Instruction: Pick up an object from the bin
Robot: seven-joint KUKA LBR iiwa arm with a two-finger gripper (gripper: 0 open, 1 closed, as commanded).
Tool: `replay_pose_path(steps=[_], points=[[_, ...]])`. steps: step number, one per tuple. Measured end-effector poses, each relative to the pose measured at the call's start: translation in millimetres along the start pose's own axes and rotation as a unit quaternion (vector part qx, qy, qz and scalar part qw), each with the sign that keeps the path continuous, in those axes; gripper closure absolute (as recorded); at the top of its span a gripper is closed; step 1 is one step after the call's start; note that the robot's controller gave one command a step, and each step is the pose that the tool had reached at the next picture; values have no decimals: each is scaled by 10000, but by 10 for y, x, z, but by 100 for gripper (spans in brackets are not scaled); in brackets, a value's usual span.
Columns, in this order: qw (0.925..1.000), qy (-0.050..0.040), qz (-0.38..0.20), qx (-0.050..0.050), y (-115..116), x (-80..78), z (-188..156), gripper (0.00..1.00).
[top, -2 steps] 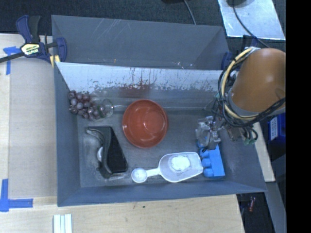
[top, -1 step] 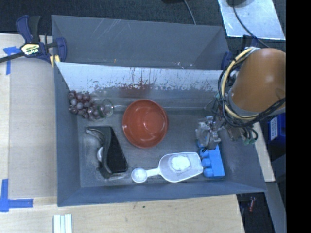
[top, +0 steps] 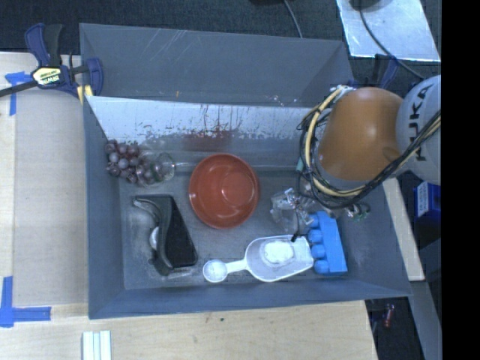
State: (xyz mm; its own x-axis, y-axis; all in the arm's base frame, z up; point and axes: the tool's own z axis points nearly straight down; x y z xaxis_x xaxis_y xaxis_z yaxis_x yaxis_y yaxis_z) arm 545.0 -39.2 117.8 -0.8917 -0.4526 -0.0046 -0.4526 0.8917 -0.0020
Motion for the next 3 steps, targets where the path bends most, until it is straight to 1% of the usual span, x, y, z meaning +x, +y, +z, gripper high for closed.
replay_pose_path(steps=[1,2,3], points=[[9936,3,1125,7,114,155,-106,100],[9962,-18,-865,12,-203,94,344,100],[9990,-42,-453,16,454,10,462,100]])
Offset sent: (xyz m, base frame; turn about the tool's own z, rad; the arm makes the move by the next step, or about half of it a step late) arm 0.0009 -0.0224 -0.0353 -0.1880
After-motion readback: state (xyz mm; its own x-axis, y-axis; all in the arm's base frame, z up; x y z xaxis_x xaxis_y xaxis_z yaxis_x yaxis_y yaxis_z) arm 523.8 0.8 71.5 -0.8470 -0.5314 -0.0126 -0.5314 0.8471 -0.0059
